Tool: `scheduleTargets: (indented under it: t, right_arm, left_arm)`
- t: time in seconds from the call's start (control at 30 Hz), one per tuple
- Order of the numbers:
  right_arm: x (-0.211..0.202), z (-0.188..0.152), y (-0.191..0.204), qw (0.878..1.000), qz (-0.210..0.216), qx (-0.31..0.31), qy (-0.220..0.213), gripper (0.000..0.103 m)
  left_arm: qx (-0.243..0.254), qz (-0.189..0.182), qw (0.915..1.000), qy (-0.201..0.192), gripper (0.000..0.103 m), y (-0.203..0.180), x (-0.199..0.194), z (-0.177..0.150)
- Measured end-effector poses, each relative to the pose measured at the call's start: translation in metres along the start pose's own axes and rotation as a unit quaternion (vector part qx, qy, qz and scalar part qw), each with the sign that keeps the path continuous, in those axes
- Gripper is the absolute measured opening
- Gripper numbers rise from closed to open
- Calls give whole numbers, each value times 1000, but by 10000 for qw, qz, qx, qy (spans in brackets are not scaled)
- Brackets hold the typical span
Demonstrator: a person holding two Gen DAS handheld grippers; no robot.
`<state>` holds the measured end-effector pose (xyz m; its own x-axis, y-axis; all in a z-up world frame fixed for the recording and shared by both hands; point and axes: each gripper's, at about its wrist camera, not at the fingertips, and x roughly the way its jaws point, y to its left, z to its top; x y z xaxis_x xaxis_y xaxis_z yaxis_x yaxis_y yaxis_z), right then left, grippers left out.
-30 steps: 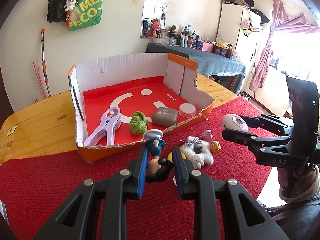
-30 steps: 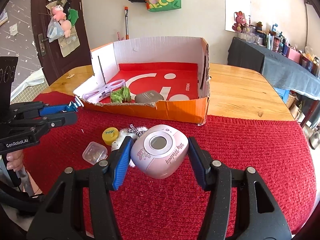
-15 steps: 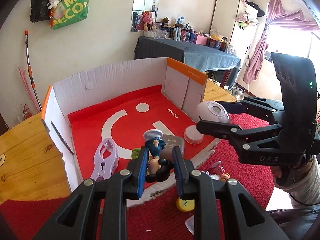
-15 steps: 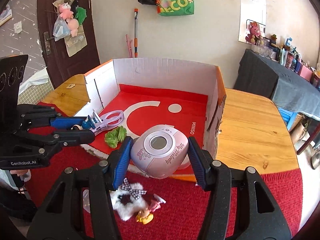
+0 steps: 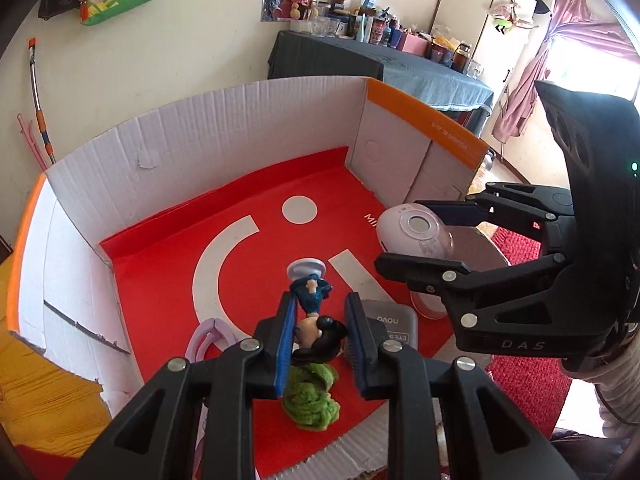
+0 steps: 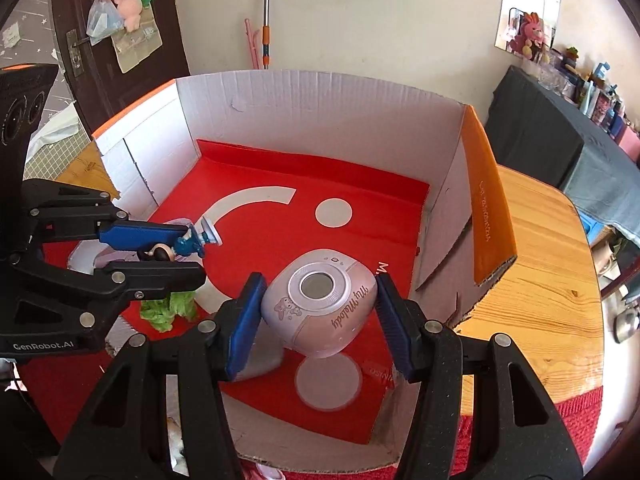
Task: Organize objects
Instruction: 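Carry the figurine with the left tool into the box while the right tool carries the speaker, then lower the figurine and speaker onto the red sheet and open both tools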
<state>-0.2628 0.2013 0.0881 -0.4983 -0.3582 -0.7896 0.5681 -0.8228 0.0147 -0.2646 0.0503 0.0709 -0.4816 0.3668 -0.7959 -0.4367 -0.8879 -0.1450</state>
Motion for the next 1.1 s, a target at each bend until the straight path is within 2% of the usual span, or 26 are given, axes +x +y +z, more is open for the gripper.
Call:
scheduleTargets:
  t: [0.43, 0.9, 1.1]
  right_arm:
    - [19, 8, 0, 9986, -302, -11, 432, 54]
    - [31, 8, 8, 9943, -768, -336, 659, 54]
    - [32, 7, 12, 9939, -783, -388, 676, 54]
  left_arm:
    - [-187, -52, 9990, 397, 25, 7, 30, 6]
    - [-221, -43, 9985, 502, 25, 8, 34, 4]
    - [-285, -89, 9984, 475, 25, 11, 29, 3]
